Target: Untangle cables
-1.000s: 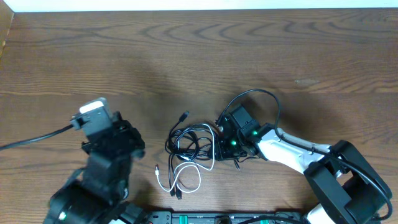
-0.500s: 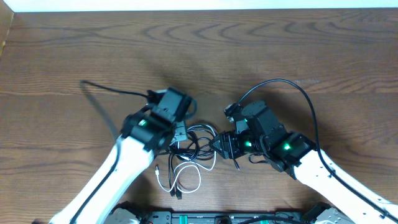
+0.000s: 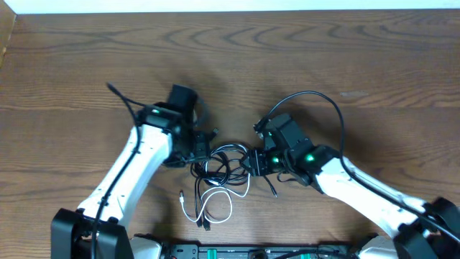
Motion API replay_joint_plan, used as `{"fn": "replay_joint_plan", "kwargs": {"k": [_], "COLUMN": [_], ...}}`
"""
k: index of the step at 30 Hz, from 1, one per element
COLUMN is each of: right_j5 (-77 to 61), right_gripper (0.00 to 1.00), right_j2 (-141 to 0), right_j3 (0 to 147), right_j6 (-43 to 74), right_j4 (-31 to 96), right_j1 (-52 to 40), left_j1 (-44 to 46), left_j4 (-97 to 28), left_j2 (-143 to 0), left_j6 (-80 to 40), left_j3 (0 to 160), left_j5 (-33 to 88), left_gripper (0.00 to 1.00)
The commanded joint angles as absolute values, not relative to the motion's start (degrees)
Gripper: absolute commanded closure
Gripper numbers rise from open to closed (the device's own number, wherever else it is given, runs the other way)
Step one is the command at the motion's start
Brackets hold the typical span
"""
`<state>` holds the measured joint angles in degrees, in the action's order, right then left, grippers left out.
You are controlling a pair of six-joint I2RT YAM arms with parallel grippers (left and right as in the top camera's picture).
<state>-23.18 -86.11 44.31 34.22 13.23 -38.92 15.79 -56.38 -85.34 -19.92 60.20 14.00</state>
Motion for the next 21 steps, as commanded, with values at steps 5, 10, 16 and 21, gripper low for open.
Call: {"fn": "replay_joint_plan", "kwargs": {"k": [5,10,16,21], "right_j5": [-26.5,-26.8,-33.2,-32.9], "right_gripper": [0.81,0.99,0.99,0.99], "right_j2": [-90.1,-90.3,-87.3,-78.8], "right_j3": [44.9,44.9,44.9,44.9], "right_j6": [37.9,37.9,34.0,32.0], "right_j4": [8.6,8.7,6.4,6.6], "right_j1": [-39.1,-39.1,-38.1,-37.9], "left_j1": [13.2,13.2,13.2,13.2], "left_j4": [-52.6,-46.8,-46.0,-45.9], "left_j2": [-85.8,-85.8,-85.8,-85.8], "left_j6": [-15.0,-15.0,-15.0,-15.0], "left_j3": [51.6,46.2,44.5,42.9], "left_j5": [20.3,20.3,20.3,19.6], "left_gripper": [0.37,0.39,0.81,0.85]}}
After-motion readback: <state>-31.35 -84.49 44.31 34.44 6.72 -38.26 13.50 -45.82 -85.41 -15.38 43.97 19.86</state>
